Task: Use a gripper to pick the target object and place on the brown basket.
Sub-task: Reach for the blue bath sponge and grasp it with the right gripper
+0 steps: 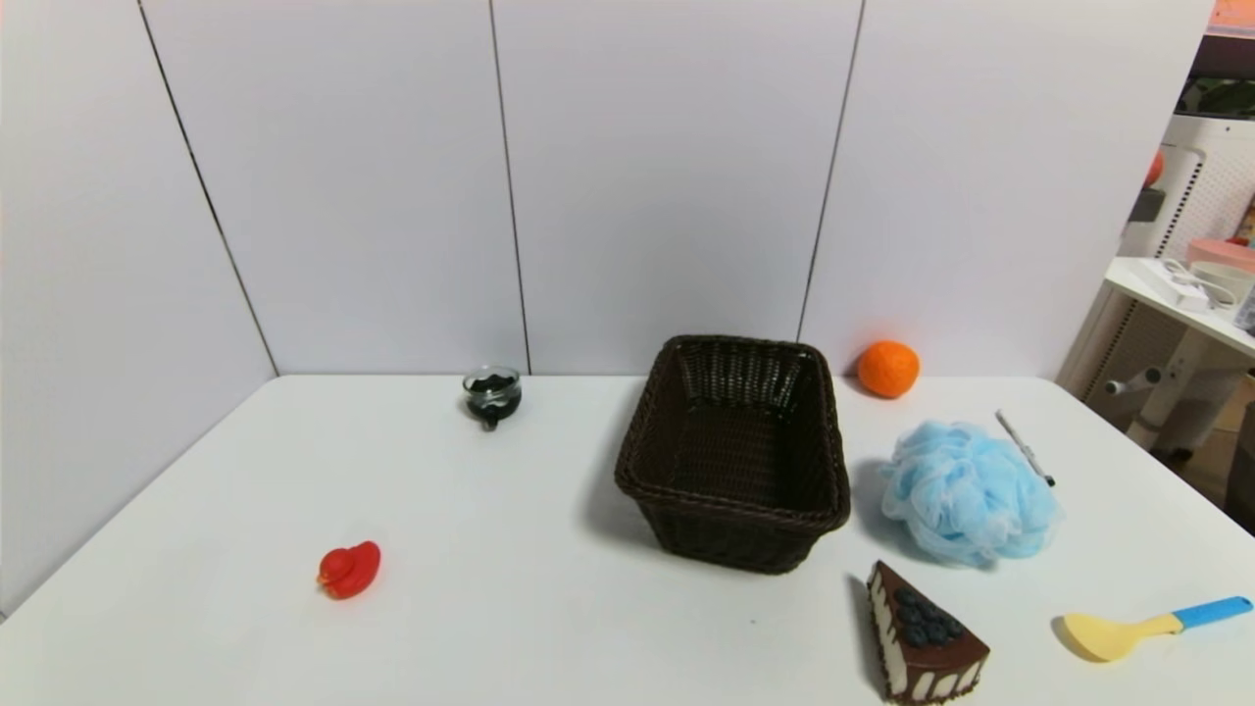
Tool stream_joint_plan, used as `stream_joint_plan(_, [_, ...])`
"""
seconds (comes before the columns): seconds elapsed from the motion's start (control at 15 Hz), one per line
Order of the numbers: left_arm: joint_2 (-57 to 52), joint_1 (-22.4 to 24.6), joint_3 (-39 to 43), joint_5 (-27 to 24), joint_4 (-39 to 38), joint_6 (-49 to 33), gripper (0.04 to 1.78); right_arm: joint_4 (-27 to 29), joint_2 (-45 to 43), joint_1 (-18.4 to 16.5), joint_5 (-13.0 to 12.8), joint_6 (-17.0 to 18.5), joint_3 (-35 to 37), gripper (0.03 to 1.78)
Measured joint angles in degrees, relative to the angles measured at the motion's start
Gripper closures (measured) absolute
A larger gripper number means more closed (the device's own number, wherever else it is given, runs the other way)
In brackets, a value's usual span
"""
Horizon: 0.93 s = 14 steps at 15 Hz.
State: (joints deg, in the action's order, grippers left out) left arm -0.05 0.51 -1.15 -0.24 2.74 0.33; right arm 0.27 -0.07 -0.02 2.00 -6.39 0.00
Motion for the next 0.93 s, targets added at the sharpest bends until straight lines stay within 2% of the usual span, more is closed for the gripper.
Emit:
stream_joint_plan(0.2, [0.00, 0.00, 0.00, 0.00, 0.00, 0.02, 0.13, -0.02, 0.49, -0.02, 0.74, -2.49, -0.07, 0.12])
stream_joint_plan(0.4, [0.00, 0.00, 0.00, -0.02, -0.02, 0.00, 0.13, -0.51, 6.24, -0.05, 1.72, -4.00, -2.39, 0.12])
stream_joint_plan(0.67, [0.00, 0.00, 0.00, -0.02, -0.02, 0.02, 0.13, -0.60, 23.91, -0.18, 3.49, -4.08, -13.78, 0.12])
stream_joint_plan(0.93, [0.00, 0.00, 0.00, 0.00, 0.00, 0.02, 0.13, -0.06, 48.30, -0.28, 4.33, -4.05, -31.50, 0.12])
